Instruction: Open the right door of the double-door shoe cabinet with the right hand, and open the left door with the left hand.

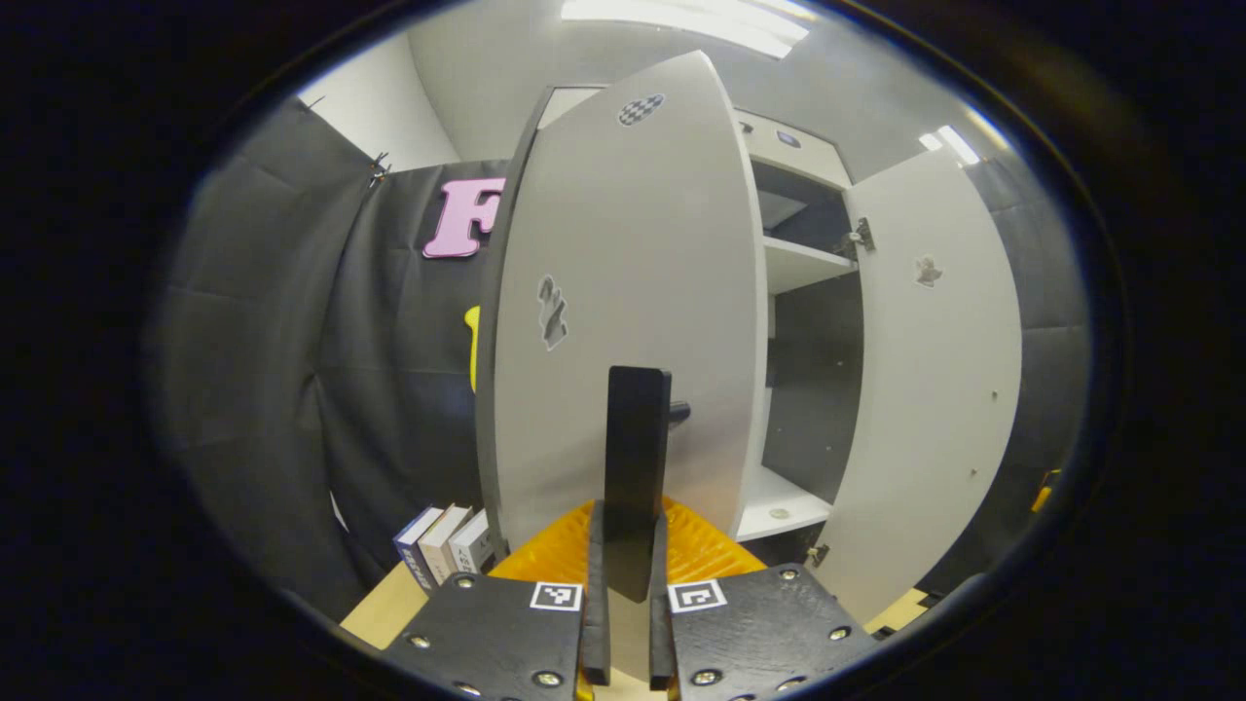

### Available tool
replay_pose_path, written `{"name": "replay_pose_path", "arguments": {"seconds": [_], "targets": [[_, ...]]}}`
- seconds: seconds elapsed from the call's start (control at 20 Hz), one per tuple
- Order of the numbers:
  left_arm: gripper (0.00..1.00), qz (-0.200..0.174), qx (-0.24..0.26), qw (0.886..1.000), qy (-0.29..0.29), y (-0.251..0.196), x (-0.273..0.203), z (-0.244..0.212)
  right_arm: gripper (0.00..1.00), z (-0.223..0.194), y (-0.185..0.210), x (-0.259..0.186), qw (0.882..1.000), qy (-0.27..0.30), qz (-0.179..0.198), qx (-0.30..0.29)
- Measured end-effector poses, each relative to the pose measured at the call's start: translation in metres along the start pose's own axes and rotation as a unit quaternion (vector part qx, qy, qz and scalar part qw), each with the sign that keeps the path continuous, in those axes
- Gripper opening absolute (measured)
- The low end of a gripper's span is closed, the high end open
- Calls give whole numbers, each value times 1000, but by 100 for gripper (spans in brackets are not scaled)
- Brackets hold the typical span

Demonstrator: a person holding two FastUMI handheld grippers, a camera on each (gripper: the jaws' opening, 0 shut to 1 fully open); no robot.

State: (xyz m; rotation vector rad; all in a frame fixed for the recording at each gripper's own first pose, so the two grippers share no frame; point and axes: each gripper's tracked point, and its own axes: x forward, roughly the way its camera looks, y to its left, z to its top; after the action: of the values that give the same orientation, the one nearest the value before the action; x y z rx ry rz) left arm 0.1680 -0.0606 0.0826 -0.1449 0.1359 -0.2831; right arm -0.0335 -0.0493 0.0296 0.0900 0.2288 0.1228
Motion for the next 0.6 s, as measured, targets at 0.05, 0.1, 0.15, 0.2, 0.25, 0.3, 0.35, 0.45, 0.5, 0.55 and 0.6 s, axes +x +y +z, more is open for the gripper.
{"name": "replay_pose_path", "arguments": {"seconds": [0.05,0.1,0.15,0.2,0.25,0.3,0.35,0.45,0.5,0.55,0.6], "targets": [[18,-1,-1,1000,0,4,-3,0,98,-2,5,-1,1000,2,0,-3],[18,-2,-3,1000,1,10,-6,1,98,-3,10,-2,1000,3,1,-5],[18,-3,-5,1000,1,14,-10,1,98,-4,15,-1,1000,4,3,-7],[18,-4,-5,1000,1,18,-13,2,98,-5,20,-1,1000,5,5,-7],[17,-4,-4,1000,1,22,-15,2,98,-7,25,-1,1000,7,6,-7],[17,-4,-3,1000,1,27,-18,1,98,-8,30,-1,1000,8,7,-8],[17,-3,-2,1000,0,32,-21,2,98,-10,34,-1,1000,10,7,-9],[19,-2,0,1000,2,42,-25,-3,98,-13,41,-3,1000,13,7,-10],[17,-1,0,1000,5,48,-28,-6,98,-12,45,-3,1000,14,9,-9],[17,2,2,1000,7,55,-30,-8,98,-13,50,-3,1000,15,11,-8],[17,7,3,1000,7,63,-33,-9,98,-12,54,-4,1000,15,12,-8]]}}
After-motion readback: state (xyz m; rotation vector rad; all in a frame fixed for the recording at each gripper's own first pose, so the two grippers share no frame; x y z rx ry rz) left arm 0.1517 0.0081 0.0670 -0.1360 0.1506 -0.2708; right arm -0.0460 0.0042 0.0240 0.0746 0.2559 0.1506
